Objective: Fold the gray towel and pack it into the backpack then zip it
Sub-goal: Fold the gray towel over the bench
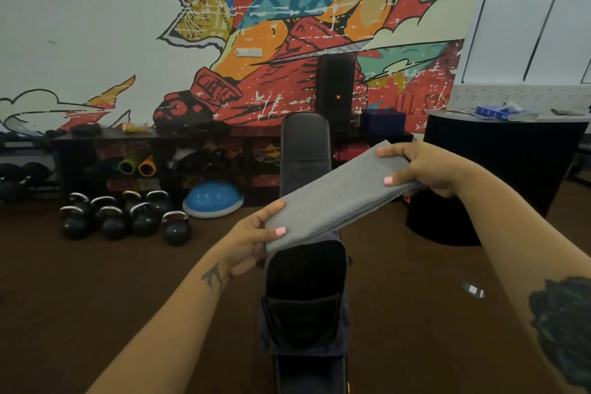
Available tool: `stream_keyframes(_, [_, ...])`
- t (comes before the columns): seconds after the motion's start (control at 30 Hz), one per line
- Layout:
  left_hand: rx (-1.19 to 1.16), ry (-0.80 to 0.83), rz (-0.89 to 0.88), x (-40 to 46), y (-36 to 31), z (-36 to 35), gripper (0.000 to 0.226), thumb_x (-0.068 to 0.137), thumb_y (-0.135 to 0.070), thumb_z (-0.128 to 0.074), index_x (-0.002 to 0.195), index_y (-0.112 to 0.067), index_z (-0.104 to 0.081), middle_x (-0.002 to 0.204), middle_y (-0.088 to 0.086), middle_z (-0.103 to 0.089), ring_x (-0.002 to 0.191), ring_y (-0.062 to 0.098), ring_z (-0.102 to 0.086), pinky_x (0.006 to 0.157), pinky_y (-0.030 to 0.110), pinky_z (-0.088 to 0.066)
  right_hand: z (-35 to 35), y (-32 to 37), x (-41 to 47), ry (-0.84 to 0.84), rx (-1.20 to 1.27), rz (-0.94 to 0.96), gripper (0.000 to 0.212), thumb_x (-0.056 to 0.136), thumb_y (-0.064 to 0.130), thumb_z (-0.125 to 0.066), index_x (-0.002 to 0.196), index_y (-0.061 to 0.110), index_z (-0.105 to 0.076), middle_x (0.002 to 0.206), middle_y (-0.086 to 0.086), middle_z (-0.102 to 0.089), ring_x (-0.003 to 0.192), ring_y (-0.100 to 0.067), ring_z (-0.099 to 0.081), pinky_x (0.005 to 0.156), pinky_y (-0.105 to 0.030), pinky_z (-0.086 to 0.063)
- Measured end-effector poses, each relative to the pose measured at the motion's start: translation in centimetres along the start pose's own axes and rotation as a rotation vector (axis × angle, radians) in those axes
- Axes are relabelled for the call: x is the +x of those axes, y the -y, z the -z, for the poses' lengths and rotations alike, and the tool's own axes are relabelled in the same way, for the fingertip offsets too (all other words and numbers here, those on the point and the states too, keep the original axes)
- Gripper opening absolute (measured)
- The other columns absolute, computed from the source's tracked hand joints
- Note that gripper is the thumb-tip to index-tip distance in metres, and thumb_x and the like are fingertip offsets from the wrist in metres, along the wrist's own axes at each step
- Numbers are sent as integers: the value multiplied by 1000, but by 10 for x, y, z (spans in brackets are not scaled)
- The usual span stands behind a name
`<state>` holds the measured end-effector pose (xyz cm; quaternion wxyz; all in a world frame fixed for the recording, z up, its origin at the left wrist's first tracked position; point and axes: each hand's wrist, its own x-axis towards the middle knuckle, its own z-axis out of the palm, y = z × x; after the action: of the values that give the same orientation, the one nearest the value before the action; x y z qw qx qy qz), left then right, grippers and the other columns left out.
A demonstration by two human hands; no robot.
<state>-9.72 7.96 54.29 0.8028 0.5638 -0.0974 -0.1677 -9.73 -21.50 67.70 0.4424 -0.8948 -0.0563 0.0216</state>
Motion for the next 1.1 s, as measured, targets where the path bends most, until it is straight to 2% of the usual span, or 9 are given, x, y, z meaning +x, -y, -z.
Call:
stream_keyframes(0.23, [284,-7,115,6,-21,2,84,69,2,-71,143,-19,-35,142,8,-39,123,25,-50,85,27,-52,-15,-23,2,47,-49,-89,69,77,-6,-70,138,15,-46,131,-13,-35,92,-27,-50,57,-25,-51])
stream_keyframes(0.33, [468,-41,143,15,-36,-8,81,76,6,-68,145,-16,-32,139,9,-45,118,24,-54,85,27,-52,-24,-21,5,28,-179,-74,75,76,-5,-72,141,16,-42,141,-12,-32,102,-30,-48,54,-24,-52])
stream_keyframes(0.47, [828,-97,176,26,-57,-27,90,66,-9,-79,144,-20,-35,142,3,-39,118,24,-52,96,36,-51,-38,-10,9,16,-448,-4,81,76,0,-75,145,15,-35,147,-8,-28,105,-32,-53,56,-24,-56])
stream_keyframes(0.6, [1083,-54,177,31,-71,-62,86,74,-11,-73,147,-18,-29,147,4,-35,107,19,-55,62,17,-51,-54,0,13,3,-709,93,83,71,6,-78,143,13,-36,141,-6,-33,110,-31,-52,79,-38,-58])
stream_keyframes(0.67, [1145,-34,160,35,-75,-76,85,77,-11,-71,149,-15,-25,151,4,-29,113,18,-50,54,14,-48,-61,3,15,19,-716,116,87,70,7,-79,144,12,-34,139,-6,-34,113,-31,-51,85,-40,-55])
stream_keyframes(0.77, [1116,1,167,43,-74,-89,85,78,-12,-71,149,-15,-23,147,6,-36,116,17,-52,59,16,-48,-69,7,16,50,-703,160,89,70,11,-80,145,12,-32,138,-7,-34,117,-29,-49,91,-36,-50])
stream_keyframes(0.9, [786,-13,164,54,-60,-97,51,81,1,-59,129,-12,-51,106,11,-63,88,19,-66,72,30,-59,-78,7,16,49,-588,205,81,71,8,-77,141,13,-36,133,-10,-39,112,-29,-52,88,-37,-52])
stream_keyframes(1.03, [577,-30,143,53,-53,-104,41,90,3,-42,125,-13,-53,106,10,-65,86,17,-67,60,25,-59,-81,2,15,25,-387,240,109,72,7,-75,152,21,-3,149,-12,-31,129,-31,-43,103,-38,-43])
stream_keyframes(1.1, [531,-59,133,51,-53,-106,37,93,-2,-38,121,-16,-57,96,6,-66,73,12,-68,52,22,-55,-80,1,12,53,-277,236,120,71,0,-73,150,31,12,144,-13,-37,111,-32,-58,92,-44,-52])
